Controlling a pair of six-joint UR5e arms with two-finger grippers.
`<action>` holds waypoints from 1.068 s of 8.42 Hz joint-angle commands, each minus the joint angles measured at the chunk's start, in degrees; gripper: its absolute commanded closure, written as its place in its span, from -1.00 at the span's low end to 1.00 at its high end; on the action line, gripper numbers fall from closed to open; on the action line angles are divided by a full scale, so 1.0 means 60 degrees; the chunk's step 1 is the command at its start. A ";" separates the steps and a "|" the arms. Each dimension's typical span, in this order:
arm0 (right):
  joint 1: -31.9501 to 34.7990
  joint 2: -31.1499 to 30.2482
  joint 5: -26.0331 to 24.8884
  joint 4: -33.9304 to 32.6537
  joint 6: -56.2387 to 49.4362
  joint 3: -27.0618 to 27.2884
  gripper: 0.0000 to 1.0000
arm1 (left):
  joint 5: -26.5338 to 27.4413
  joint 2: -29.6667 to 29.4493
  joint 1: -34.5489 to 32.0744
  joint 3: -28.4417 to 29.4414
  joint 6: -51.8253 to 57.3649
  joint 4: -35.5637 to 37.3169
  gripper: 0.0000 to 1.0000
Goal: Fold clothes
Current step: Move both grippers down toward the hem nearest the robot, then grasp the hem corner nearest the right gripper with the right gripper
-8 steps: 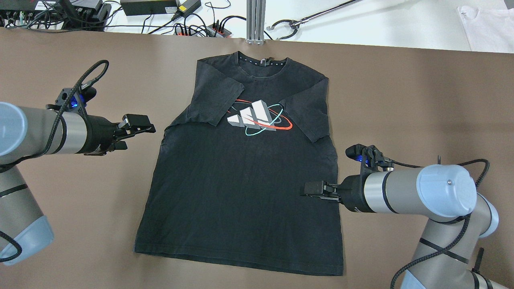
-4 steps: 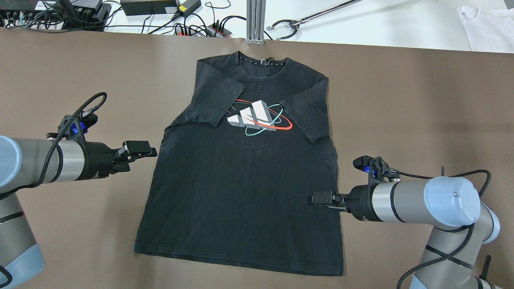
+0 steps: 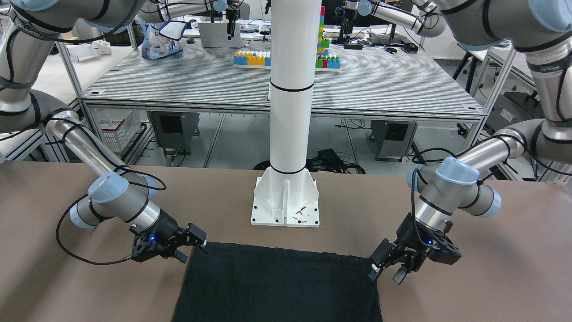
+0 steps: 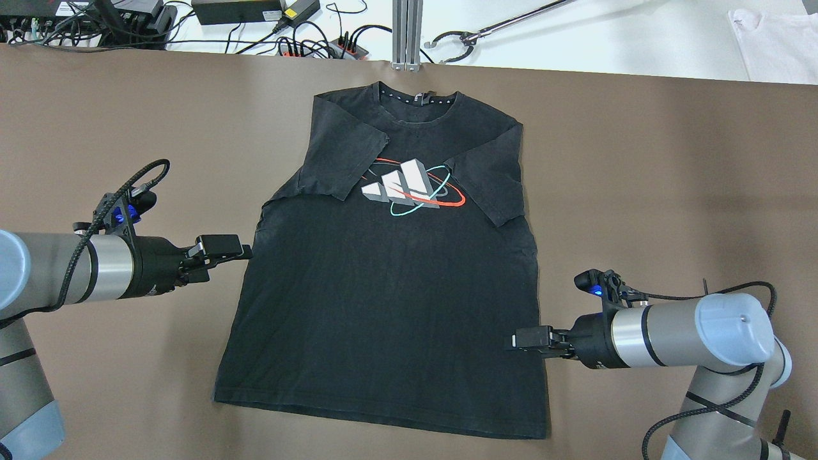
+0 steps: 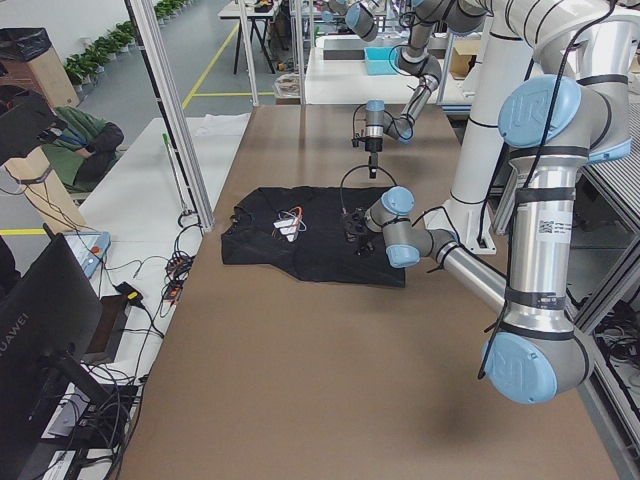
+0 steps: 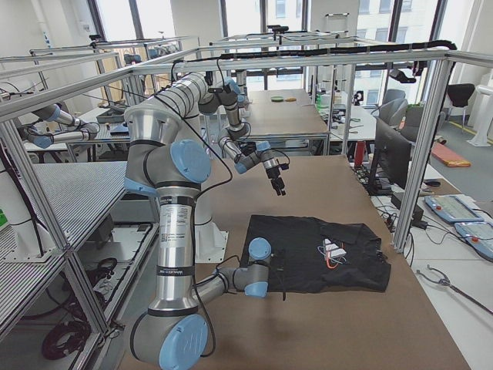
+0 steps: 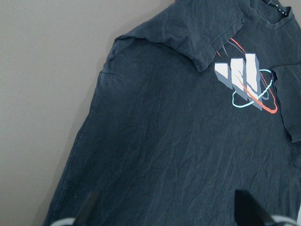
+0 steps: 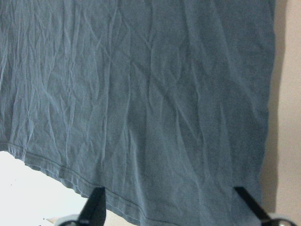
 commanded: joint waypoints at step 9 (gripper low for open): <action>-0.1512 -0.0507 -0.0563 0.0295 0.0539 -0.0483 -0.89 | 0.0016 -0.0071 0.0018 0.0124 0.0178 0.0087 -1.00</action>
